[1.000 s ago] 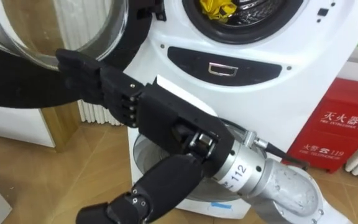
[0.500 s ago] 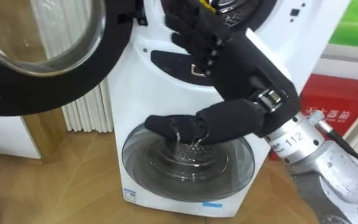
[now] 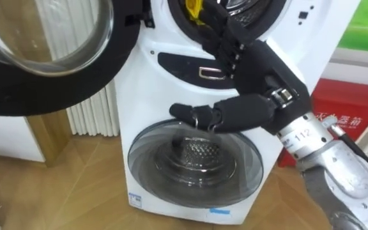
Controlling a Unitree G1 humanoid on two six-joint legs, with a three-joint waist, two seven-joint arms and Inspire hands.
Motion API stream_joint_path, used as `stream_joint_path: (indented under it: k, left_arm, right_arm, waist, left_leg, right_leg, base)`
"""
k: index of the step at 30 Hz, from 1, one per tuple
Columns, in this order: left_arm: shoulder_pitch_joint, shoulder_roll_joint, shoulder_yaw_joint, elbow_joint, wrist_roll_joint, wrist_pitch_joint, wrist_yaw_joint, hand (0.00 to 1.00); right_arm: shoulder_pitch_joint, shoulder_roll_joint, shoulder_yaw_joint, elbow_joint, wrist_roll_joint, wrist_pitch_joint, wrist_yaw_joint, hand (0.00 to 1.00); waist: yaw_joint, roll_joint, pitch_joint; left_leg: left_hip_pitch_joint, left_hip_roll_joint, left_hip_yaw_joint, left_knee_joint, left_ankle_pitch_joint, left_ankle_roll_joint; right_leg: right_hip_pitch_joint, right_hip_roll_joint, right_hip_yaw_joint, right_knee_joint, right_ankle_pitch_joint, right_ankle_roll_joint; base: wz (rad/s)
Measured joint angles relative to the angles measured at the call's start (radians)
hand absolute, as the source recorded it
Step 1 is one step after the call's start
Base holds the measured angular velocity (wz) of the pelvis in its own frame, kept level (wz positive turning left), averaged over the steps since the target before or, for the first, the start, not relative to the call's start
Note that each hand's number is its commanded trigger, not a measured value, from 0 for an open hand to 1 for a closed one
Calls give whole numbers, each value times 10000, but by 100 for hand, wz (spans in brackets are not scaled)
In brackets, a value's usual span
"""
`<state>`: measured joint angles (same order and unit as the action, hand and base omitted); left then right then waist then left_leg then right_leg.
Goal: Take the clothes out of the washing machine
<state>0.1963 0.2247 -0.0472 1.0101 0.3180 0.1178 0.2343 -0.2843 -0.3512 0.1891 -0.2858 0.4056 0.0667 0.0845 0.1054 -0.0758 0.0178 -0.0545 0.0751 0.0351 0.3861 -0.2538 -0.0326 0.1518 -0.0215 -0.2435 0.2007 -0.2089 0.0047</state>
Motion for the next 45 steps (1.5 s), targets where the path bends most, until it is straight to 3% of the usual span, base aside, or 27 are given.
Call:
stream_joint_path:
  k: [2,7,10,12,13,14,15,16,17,18,21,24,27,30,32,33,34,35,37,39,40,41,42,43,44,45]
  left_arm:
    - [-23,17,130,45,-55,88,-5,0]
    - [208,-168,136,51,-99,285,-113,0]
    - [365,-160,186,42,-96,289,-113,0]
    - [385,-159,298,161,-89,240,-113,0]
    - [371,-146,396,355,-131,214,-110,0]
    - [409,-118,415,446,-356,134,-108,0]
    - [481,-128,468,451,-452,50,-120,0]
    - [493,-128,473,460,-448,44,-151,0]
    - [580,-40,628,483,-444,48,-253,0]
    - [587,21,741,486,-446,50,-292,0]
    - [559,186,848,505,-520,1,-318,0]
    - [82,210,795,492,-517,-142,-312,0]
    - [-360,267,745,496,-537,-187,-267,0]
    - [-800,384,746,487,-533,-321,-178,0]
    - [-959,377,693,470,-518,-375,-126,0]
    - [-997,375,683,469,-500,-377,-95,0]
    - [-1099,375,672,464,-499,-389,-52,0]
    - [-1165,362,641,486,-499,-392,-44,0]
    - [-1166,337,635,470,-502,-390,-20,0]
    - [-940,304,634,373,-513,-344,96,0]
    - [-881,298,634,377,-508,-325,148,0]
    - [-720,290,648,375,-508,-263,227,0]
    - [-621,290,665,377,-507,-217,260,0]
    - [-404,274,777,389,-471,-125,359,0]
    - [-224,201,874,429,-464,-41,457,0]
    - [-136,182,875,435,-463,-20,488,0]
  right_arm:
    - [-37,1,-92,543,-213,1,-265,0]
    - [-40,12,-178,788,-226,4,-616,0]
    - [-43,43,-189,782,-215,-1,-895,0]
    - [-67,41,-200,782,-231,-1,-1062,0]
    - [-67,39,-209,818,-207,-1,-1198,0]
    - [-54,48,-205,949,-228,1,-1306,0]
    - [-55,-28,-275,969,-242,8,-1402,0]
    - [-50,-72,-397,956,-233,-4,-1412,0]
    - [-49,-61,-493,1032,-237,2,-1553,0]
    - [-50,-61,-537,1037,-251,2,-1605,0]
    - [-116,-61,-564,981,-318,-11,-1770,0]
    - [-113,-90,-579,1146,-555,-20,-2006,0]
    - [-110,-103,-561,1175,-580,-20,-2131,0]
    - [-87,-98,-553,1200,-847,-22,-2322,0]
    - [-86,-96,-578,1228,-999,-32,-2369,0]
    - [-82,-90,-575,1268,-1022,-32,-2356,0]
    - [-80,-94,-584,1315,-1058,-24,-2345,0]
    - [-79,-100,-601,1352,-1065,-2,-2333,0]
    - [-90,-103,-652,1350,-1057,-1,-2338,0]
    - [-95,-102,-651,1321,-996,1,-2343,0]
    - [-95,-102,-654,1321,-964,1,-2353,0]
    - [-97,-102,-657,1319,-963,2,-2364,0]
    - [-107,-102,-657,1318,-964,1,-2365,0]
    - [-148,-104,-657,1276,-988,1,-2366,0]
    - [-189,-122,-694,1199,-984,-11,-2364,0]
    - [-189,-122,-747,1139,-985,-11,-2368,0]
  waist:
    - [96,-35,-23]
    - [217,43,-21]
    - [287,-29,-107]
    - [239,-77,-140]
    - [59,-109,-116]
    - [97,-110,-57]
    - [160,-150,-117]
    - [215,-116,-107]
    - [366,-124,-151]
    - [371,-208,-172]
    - [308,-302,-212]
    - [30,-157,-112]
    - [-4,-33,-50]
    - [71,55,-31]
    - [20,214,-13]
    - [41,258,-36]
    - [26,257,-56]
    - [14,333,-26]
    - [-15,335,-35]
    - [-180,342,-58]
    - [-228,332,-72]
    - [-220,299,-135]
    - [-188,281,-173]
    - [-135,218,-231]
    - [-132,278,-254]
    - [-140,318,-261]
  left_leg:
    - [-329,79,-206,611,-244,-52]
    - [-485,56,-338,720,-225,-71]
    - [-505,-41,-336,497,-35,-62]
    - [-756,-49,-318,876,-1,-85]
    - [-1147,-69,-205,1551,117,-135]
    - [-1437,-174,-157,1929,156,-129]
    - [-1504,-208,-37,1000,239,-172]
    - [-1574,-193,52,644,651,-1]
    - [-1535,-240,264,545,856,290]
    - [-1430,-326,330,459,858,333]
    - [-1314,-644,475,439,687,608]
    - [-1112,-1021,515,426,489,916]
    - [-1026,-1139,803,406,358,1126]
    - [-706,-1251,1180,267,154,1427]
    - [-565,-1177,1159,161,51,1510]
    - [-543,-1137,1163,100,38,1533]
    - [-442,-1027,1179,-42,47,1549]
    - [-248,-971,1183,-225,68,1566]
    - [74,-926,1183,-383,48,1599]
    - [506,-932,966,-614,33,1591]
    - [621,-937,931,-686,24,1575]
    - [889,-963,923,-896,-4,1525]
    - [1006,-982,919,-972,-30,1490]
    - [1241,-1032,917,-1155,-64,1432]
    - [1416,-972,868,-1254,-116,1360]
    - [1489,-917,846,-1327,-134,1322]
  right_leg:
    - [-123,79,0,373,-292,-83]
    - [-178,85,-82,412,-362,-176]
    - [-319,-8,-77,444,-378,-200]
    - [-328,-75,-53,445,-431,-287]
    - [-254,-87,96,393,-480,-317]
    - [-187,-183,423,479,-568,-317]
    - [-231,-262,586,538,-693,-245]
    - [-270,-283,619,649,-804,-192]
    - [-341,-424,718,774,-924,-33]
    - [-369,-515,703,765,-940,27]
    - [-348,-851,741,933,-966,271]
    - [-516,-1310,916,1852,-1075,459]
    - [-1190,-1632,1081,3227,-1043,574]
    - [-1646,-1793,1328,3910,-673,900]
    - [-1748,-1690,1332,3943,-412,807]
    - [-1856,-1584,1384,3872,-471,797]
    - [-2131,-1268,1415,3723,-677,737]
    - [-2402,-939,1447,3326,-774,652]
    - [-2788,-467,1493,2611,-656,478]
    - [-2951,-19,1541,1264,106,159]
    - [-2954,49,1573,1016,381,46]
    - [-2924,114,1640,708,809,-144]
    - [-2859,133,1686,680,980,-198]
    - [-2677,219,1812,585,1613,-240]
    - [-2538,249,1848,520,1865,-114]
    - [-2474,267,1840,477,1863,-117]
  base:
    - [21]
    - [10]
    - [4]
    - [29]
    - [42]
    - [32]
    - [0]
    - [-16]
    - [-14]
    - [-12]
    - [-3]
    - [12]
    - [-16]
    - [-34]
    - [-31]
    - [-25]
    - [-14]
    - [-6]
    - [12]
    - [39]
    - [36]
    - [18]
    - [3]
    - [-4]
    - [0]
    - [10]
